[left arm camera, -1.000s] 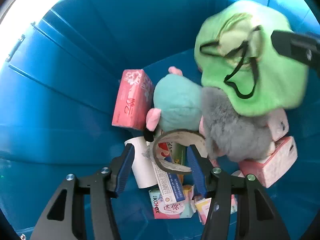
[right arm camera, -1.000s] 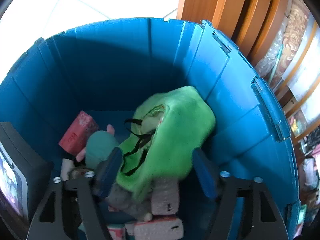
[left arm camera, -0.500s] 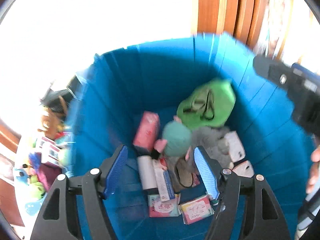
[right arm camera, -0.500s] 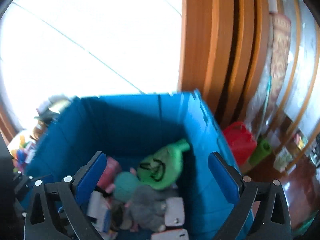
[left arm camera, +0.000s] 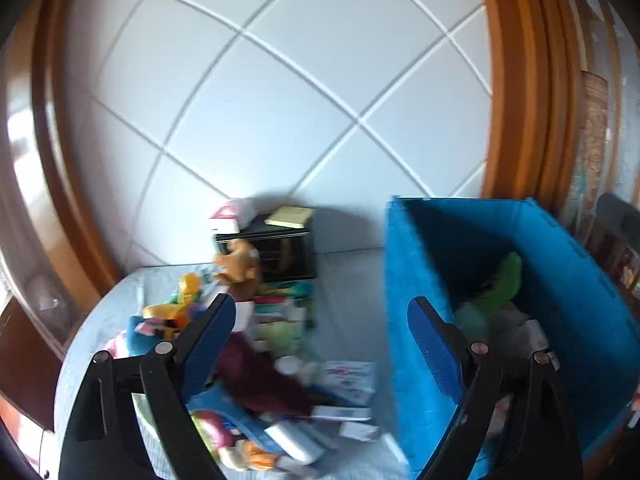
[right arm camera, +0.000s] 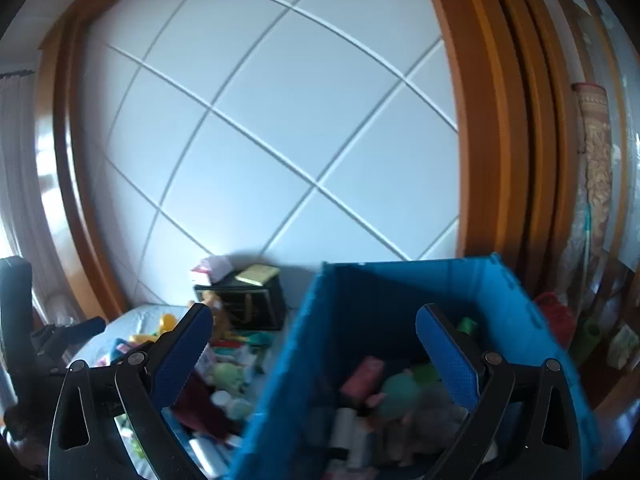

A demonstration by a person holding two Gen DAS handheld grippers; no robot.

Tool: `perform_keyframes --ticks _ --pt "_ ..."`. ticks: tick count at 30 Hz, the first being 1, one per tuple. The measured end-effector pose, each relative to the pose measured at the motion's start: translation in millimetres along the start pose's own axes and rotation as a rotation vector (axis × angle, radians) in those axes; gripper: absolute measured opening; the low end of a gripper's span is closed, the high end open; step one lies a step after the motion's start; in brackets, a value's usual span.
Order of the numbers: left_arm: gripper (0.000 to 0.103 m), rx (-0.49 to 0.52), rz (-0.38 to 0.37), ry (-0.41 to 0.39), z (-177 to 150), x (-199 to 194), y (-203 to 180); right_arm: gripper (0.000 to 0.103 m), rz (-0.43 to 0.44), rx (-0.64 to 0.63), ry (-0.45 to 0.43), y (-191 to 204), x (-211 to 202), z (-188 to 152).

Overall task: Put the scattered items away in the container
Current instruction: 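Withdraw both grippers from the bin back toward the bed, then grasp a white medicine box with the left gripper while the right grasps a leaflet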

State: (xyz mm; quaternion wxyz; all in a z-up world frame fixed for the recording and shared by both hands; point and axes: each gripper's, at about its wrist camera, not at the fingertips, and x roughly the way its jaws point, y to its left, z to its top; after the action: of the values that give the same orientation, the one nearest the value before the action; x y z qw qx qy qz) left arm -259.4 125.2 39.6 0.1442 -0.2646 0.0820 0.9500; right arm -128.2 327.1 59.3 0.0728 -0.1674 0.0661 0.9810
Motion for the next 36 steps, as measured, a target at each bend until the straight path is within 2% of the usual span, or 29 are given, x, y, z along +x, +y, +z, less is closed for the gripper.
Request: perform_keyframes --ticks 4,6,10,13,19,23,31,36 --pt "0.089 0.009 0.057 0.023 -44 12 68 0.103 0.047 -0.008 -0.054 74 5 -24" --pt "0.089 0.025 0.079 0.039 -71 21 100 0.103 0.086 -0.008 -0.050 109 16 -41" --pt "0.089 0.021 0.064 0.089 -117 43 144 0.103 0.129 -0.004 0.123 172 66 -97" --pt "0.089 -0.013 0.026 0.143 -147 62 163 0.103 0.124 0.006 0.217 194 85 -140" --pt "0.088 -0.035 -0.047 0.274 -200 107 168 0.103 0.034 0.014 0.418 182 130 -219" --pt "0.088 -0.030 -0.073 0.351 -225 132 158 0.103 -0.014 0.037 0.526 163 157 -257" --pt "0.088 -0.029 -0.082 0.438 -257 172 130 0.103 -0.050 0.025 0.639 136 181 -310" --pt "0.088 0.003 -0.107 0.479 -277 192 107 0.103 -0.033 0.003 0.695 130 182 -335"
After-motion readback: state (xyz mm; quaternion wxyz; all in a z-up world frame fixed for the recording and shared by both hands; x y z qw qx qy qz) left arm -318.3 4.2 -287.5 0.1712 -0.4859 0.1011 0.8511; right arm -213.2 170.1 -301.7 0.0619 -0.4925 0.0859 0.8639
